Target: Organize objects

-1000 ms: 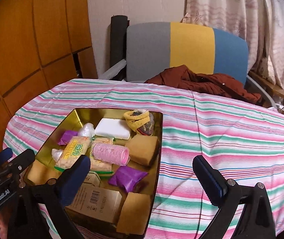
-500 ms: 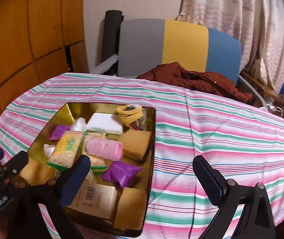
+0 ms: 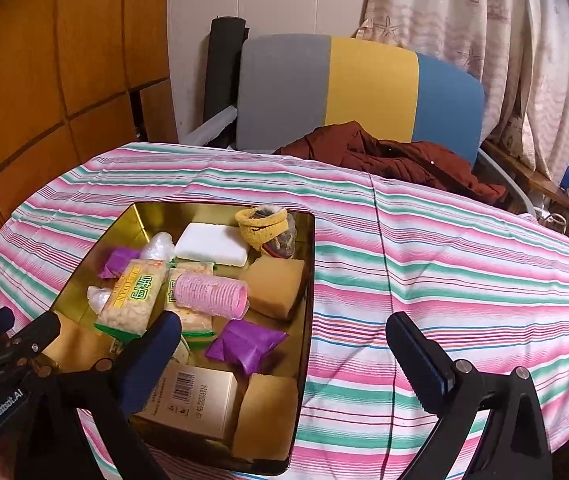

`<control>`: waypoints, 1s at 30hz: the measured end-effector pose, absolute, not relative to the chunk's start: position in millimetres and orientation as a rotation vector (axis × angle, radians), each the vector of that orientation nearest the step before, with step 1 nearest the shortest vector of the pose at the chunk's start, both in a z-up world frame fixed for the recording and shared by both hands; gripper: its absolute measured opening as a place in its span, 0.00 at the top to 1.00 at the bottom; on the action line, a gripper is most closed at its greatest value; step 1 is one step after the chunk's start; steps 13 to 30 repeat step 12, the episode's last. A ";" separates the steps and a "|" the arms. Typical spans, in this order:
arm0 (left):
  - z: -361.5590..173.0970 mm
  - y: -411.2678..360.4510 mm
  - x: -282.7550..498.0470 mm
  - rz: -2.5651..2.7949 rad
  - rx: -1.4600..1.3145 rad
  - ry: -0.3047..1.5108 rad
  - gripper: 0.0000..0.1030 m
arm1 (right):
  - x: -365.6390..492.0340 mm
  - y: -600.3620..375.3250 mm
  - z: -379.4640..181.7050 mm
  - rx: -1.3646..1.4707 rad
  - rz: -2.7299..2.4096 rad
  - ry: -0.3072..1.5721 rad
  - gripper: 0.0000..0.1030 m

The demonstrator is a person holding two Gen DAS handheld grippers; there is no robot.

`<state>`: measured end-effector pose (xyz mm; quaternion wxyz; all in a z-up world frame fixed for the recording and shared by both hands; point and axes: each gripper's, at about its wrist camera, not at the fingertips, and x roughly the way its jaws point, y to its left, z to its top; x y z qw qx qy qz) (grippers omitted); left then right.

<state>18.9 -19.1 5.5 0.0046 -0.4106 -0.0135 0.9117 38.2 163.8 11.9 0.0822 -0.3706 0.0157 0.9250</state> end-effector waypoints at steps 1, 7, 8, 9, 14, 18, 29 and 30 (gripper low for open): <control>5.6 -19.0 18.8 2.850 -1.286 -0.045 0.36 | 37.9 163.8 11.5 -1.109 2.763 0.049 0.00; 6.1 -17.1 19.8 2.847 -1.279 -0.041 0.36 | 37.9 162.5 10.4 -1.110 2.764 0.044 0.00; 5.5 -16.9 19.8 2.847 -1.282 -0.038 0.36 | 37.9 162.4 10.0 -1.110 2.764 0.042 0.00; 5.0 -16.9 19.8 2.849 -1.284 -0.039 0.36 | 37.7 162.2 9.6 -1.111 2.765 0.041 0.00; 3.6 -16.2 18.6 2.832 -1.289 -0.041 0.36 | 37.3 160.9 9.0 -1.115 2.767 0.044 0.00; 3.6 -16.2 18.6 2.832 -1.289 -0.041 0.36 | 37.3 160.9 9.0 -1.115 2.767 0.044 0.00; 3.6 -16.2 18.6 2.832 -1.289 -0.041 0.36 | 37.3 160.9 9.0 -1.115 2.767 0.044 0.00; 3.6 -16.2 18.6 2.832 -1.289 -0.041 0.36 | 37.3 160.9 9.0 -1.115 2.767 0.044 0.00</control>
